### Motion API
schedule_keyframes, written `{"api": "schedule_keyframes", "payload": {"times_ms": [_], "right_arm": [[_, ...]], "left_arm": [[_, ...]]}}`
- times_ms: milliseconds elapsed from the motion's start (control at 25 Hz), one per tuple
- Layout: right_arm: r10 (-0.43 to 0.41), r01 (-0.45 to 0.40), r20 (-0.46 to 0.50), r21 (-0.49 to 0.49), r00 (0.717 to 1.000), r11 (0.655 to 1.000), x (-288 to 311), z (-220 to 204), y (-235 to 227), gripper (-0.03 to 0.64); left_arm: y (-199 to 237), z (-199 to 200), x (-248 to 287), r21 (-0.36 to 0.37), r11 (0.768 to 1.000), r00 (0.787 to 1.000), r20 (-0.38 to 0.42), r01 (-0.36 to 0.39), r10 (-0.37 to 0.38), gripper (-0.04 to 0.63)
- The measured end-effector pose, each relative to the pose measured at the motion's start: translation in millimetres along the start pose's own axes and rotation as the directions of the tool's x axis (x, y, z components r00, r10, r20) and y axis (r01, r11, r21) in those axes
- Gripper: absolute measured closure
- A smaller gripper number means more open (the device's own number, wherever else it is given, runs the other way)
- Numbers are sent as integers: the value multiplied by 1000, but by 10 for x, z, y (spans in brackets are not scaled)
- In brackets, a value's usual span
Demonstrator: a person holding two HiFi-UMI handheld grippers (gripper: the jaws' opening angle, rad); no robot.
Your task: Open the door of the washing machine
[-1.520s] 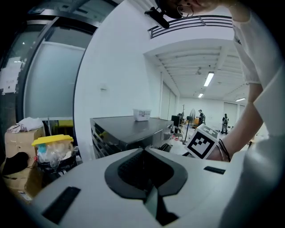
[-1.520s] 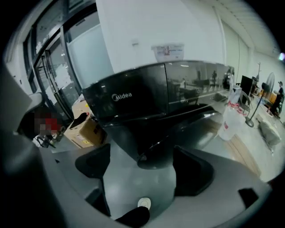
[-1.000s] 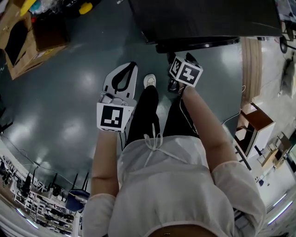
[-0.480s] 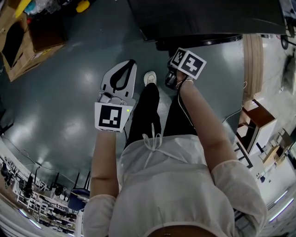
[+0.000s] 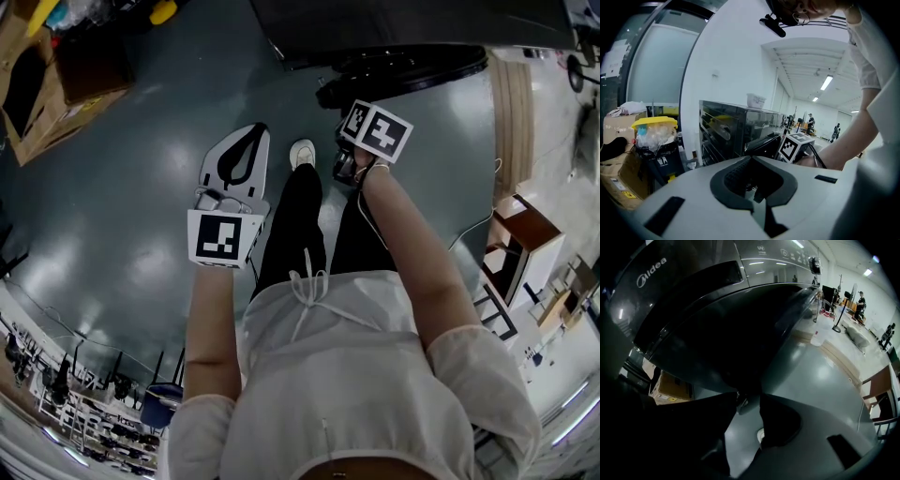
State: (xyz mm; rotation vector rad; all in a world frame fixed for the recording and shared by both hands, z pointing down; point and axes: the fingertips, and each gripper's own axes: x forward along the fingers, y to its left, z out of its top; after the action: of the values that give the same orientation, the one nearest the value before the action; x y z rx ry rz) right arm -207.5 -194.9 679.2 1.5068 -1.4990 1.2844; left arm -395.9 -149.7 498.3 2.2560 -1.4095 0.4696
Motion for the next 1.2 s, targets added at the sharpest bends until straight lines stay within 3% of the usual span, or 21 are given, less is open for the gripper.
{"api": "schedule_keyframes", "payload": {"times_ms": [240, 360, 720, 1080, 1200], "right_arm": [[9, -9, -22, 0, 1000, 1000, -118, -247, -226, 468], [10, -10, -28, 6, 1000, 1000, -160, -363, -378, 480], [14, -16, -49, -46, 999, 999, -405, -684, -1057, 495], [-13, 9, -52, -79, 999, 997, -649, -963, -1711, 525], [-35, 30, -51, -90, 998, 995, -724, -1037, -2091, 533]], "left_arm": [[-273, -67, 13, 42, 999, 997, 72, 18, -21, 574], [-452, -120, 54, 38, 998, 998, 38, 40, -42, 574], [-1016, -129, 80, 30, 1000, 997, 72, 6, -8, 574], [-1747, -105, 43, 19, 999, 991, 131, 29, -31, 574], [-2091, -217, 90, 54, 997, 995, 85, 50, -55, 574]]}}
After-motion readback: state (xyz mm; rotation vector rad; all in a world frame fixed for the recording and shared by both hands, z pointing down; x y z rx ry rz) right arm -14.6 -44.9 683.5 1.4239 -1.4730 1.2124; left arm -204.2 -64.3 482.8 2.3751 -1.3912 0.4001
